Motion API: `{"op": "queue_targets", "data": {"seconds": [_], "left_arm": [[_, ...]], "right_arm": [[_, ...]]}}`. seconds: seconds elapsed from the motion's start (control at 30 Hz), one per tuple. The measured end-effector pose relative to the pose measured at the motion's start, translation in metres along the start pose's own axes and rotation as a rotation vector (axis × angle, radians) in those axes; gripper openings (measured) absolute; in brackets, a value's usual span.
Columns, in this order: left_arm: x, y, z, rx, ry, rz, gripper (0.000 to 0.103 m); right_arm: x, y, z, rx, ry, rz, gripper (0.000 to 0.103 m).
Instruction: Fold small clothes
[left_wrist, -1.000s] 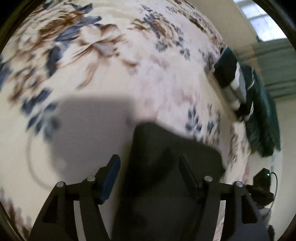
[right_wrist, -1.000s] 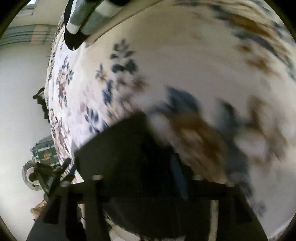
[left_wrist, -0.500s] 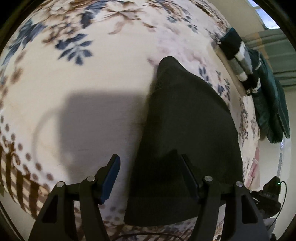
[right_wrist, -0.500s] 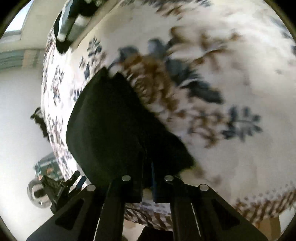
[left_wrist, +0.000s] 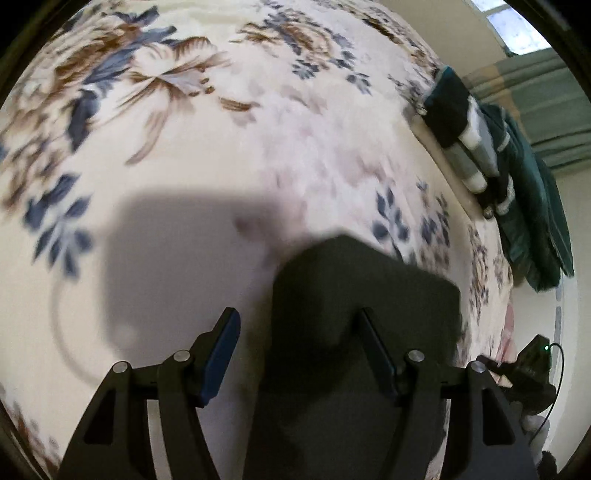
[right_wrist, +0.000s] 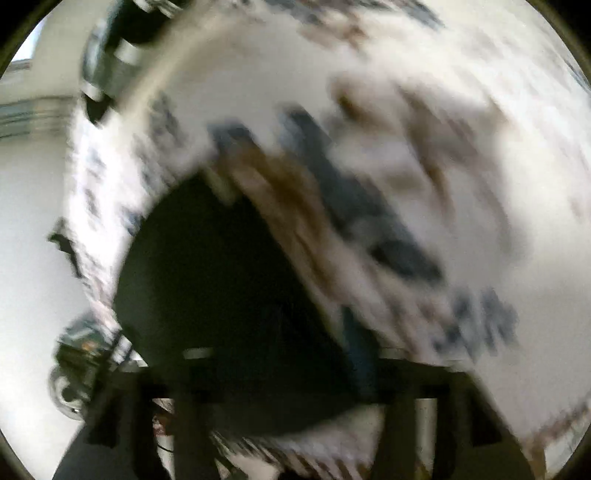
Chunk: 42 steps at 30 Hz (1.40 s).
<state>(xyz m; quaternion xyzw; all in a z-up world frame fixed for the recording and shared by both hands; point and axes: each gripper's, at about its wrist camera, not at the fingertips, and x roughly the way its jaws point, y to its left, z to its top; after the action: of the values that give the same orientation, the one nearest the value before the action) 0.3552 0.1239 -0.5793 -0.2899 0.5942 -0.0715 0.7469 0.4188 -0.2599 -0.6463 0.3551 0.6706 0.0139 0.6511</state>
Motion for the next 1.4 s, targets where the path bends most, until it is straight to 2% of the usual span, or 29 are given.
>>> {"op": "queue_targets", "data": {"seconds": [0.07, 0.13, 0.17, 0.23, 0.3, 0.37, 0.4, 0.47, 0.5, 0.53, 0.57, 0.6, 0.67, 0.73, 0.8, 0.87, 0.93, 0.97, 1.03, 1.1, 1.23, 1.33, 1.37, 1.4], "left_arm": [[0.014, 0.003, 0.013, -0.018, 0.005, -0.044, 0.062], [0.016, -0.001, 0.019, -0.006, -0.025, -0.091, 0.039], [0.017, -0.004, 0.021, 0.007, -0.018, -0.084, 0.031], [0.018, -0.012, 0.021, 0.054, -0.022, -0.067, 0.025], [0.014, -0.016, 0.02, 0.079, -0.033, -0.065, 0.025], [0.005, -0.017, 0.02, 0.06, -0.045, -0.094, 0.025], [0.003, -0.018, 0.021, 0.054, -0.052, -0.106, 0.026], [0.003, -0.019, 0.025, 0.035, -0.039, -0.124, 0.03], [0.006, -0.018, 0.026, 0.03, -0.029, -0.133, 0.038], [0.01, -0.018, 0.027, 0.026, -0.018, -0.132, 0.044], [0.016, -0.017, 0.028, 0.023, -0.006, -0.12, 0.055], [0.022, -0.017, 0.028, 0.018, 0.007, -0.115, 0.059], [0.028, -0.01, 0.025, -0.004, 0.033, -0.12, 0.059], [0.023, -0.005, 0.022, -0.023, 0.03, -0.144, 0.059], [0.017, -0.001, 0.02, -0.038, 0.022, -0.161, 0.059], [0.015, 0.002, 0.018, -0.05, 0.019, -0.178, 0.059], [0.018, 0.002, 0.017, -0.056, 0.016, -0.184, 0.058], [0.018, 0.001, 0.017, -0.055, 0.009, -0.189, 0.056], [0.018, -0.004, 0.016, -0.033, -0.018, -0.179, 0.039], [0.02, -0.009, 0.016, -0.01, -0.024, -0.152, 0.031], [0.021, -0.007, 0.017, -0.018, -0.031, -0.14, 0.028], [0.022, -0.006, 0.017, -0.024, -0.029, -0.135, 0.027], [0.022, -0.006, 0.017, -0.023, -0.027, -0.135, 0.027], [0.023, -0.006, 0.018, -0.027, -0.02, -0.133, 0.028]], "right_arm": [[0.016, 0.017, 0.025, -0.028, 0.004, 0.035, 0.062], [0.035, 0.031, 0.054, -0.037, 0.023, 0.055, 0.062], [0.046, 0.038, 0.063, -0.043, 0.046, 0.071, 0.062], [0.071, 0.047, 0.074, -0.066, 0.124, 0.098, 0.061], [0.072, 0.062, 0.07, -0.115, 0.087, 0.105, 0.01], [0.055, 0.078, 0.065, -0.165, -0.005, 0.045, 0.006], [0.04, 0.084, 0.061, -0.179, -0.067, 0.031, 0.005], [0.024, 0.089, 0.058, -0.191, -0.132, -0.022, 0.005], [0.017, 0.088, 0.057, -0.198, -0.159, -0.061, 0.005], [0.014, 0.077, 0.059, -0.185, -0.16, -0.105, 0.005], [0.019, 0.069, 0.063, -0.152, -0.138, -0.116, 0.005], [0.024, 0.06, 0.066, -0.123, -0.12, -0.128, 0.005], [0.045, 0.048, 0.074, -0.084, -0.058, -0.153, 0.006], [0.058, 0.044, 0.078, -0.061, 0.008, -0.123, 0.007], [0.046, 0.04, 0.078, -0.026, 0.013, -0.081, 0.022], [0.031, 0.029, 0.072, -0.004, -0.006, -0.015, 0.047], [0.019, 0.017, 0.056, 0.016, 0.013, 0.043, 0.056], [0.017, 0.01, 0.047, 0.021, 0.047, 0.051, 0.056], [0.012, -0.004, 0.025, 0.025, 0.093, 0.035, 0.056], [0.007, -0.017, 0.003, 0.029, 0.119, 0.01, 0.056], [0.009, -0.04, -0.043, 0.041, 0.167, -0.079, 0.056], [0.017, -0.052, -0.066, 0.026, 0.207, -0.085, 0.056], [0.021, -0.053, -0.07, 0.024, 0.213, -0.083, 0.054], [0.024, -0.055, -0.076, 0.021, 0.209, -0.064, 0.046]]}}
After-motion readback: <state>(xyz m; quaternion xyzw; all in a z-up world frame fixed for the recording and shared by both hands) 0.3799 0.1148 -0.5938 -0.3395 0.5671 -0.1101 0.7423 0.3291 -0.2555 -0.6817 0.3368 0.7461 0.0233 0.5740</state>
